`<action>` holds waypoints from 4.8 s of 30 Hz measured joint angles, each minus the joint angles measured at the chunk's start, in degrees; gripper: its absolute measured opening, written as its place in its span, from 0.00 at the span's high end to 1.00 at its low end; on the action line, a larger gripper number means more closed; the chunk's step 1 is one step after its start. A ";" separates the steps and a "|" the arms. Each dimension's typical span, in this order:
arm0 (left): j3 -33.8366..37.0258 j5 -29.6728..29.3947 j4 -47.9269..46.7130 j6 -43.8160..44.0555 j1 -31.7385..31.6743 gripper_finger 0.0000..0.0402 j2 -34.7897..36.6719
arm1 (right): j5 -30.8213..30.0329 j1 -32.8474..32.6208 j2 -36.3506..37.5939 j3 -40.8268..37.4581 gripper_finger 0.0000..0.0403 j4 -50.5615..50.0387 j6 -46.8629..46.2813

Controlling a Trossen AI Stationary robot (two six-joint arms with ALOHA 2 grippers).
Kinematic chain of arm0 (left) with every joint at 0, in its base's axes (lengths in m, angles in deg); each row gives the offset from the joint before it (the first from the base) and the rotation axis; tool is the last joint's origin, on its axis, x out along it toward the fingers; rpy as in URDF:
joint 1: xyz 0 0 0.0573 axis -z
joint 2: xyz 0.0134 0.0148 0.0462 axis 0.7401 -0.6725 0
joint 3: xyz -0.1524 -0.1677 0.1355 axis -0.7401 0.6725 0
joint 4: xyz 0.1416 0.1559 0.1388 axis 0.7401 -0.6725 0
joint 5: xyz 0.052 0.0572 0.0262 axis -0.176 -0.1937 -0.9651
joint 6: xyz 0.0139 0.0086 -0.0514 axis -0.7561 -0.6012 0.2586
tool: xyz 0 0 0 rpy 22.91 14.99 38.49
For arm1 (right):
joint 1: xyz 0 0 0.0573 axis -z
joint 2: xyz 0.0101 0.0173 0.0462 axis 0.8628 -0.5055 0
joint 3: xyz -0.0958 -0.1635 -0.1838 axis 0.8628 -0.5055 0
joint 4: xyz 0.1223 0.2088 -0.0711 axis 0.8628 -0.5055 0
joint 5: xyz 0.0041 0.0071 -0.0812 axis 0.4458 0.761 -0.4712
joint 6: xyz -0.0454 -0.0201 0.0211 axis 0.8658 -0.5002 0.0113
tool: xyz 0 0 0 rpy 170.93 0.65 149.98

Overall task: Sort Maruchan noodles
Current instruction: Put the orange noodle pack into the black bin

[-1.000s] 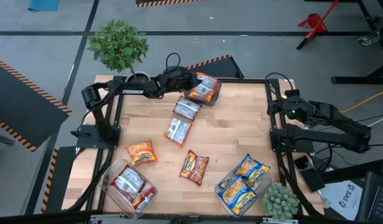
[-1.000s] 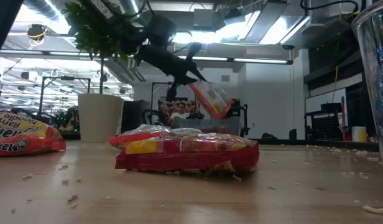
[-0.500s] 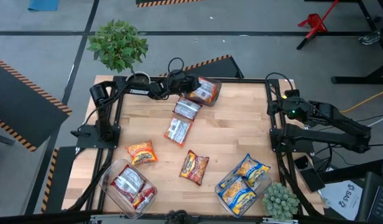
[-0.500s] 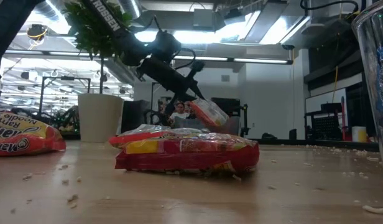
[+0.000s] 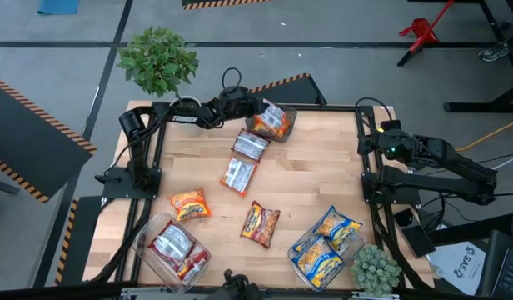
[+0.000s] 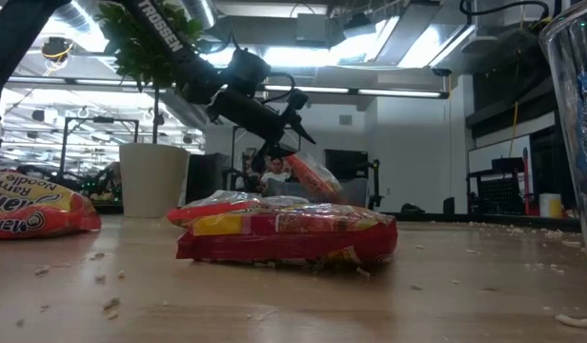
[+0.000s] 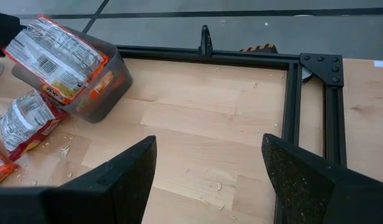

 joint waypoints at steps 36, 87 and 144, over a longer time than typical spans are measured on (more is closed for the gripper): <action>-0.09 6.74 -21.80 -36.71 26.88 0.60 18.51 | -0.16 0.02 0.00 -0.69 0.30 -1.33 1.22; 3.93 -31.70 -47.29 -42.47 46.43 0.38 0.39 | 9.59 0.02 0.00 -8.50 0.30 9.49 1.93; -16.04 -36.17 -43.25 -36.84 32.25 1.00 14.80 | 12.47 0.00 -0.02 -8.50 0.30 14.67 2.86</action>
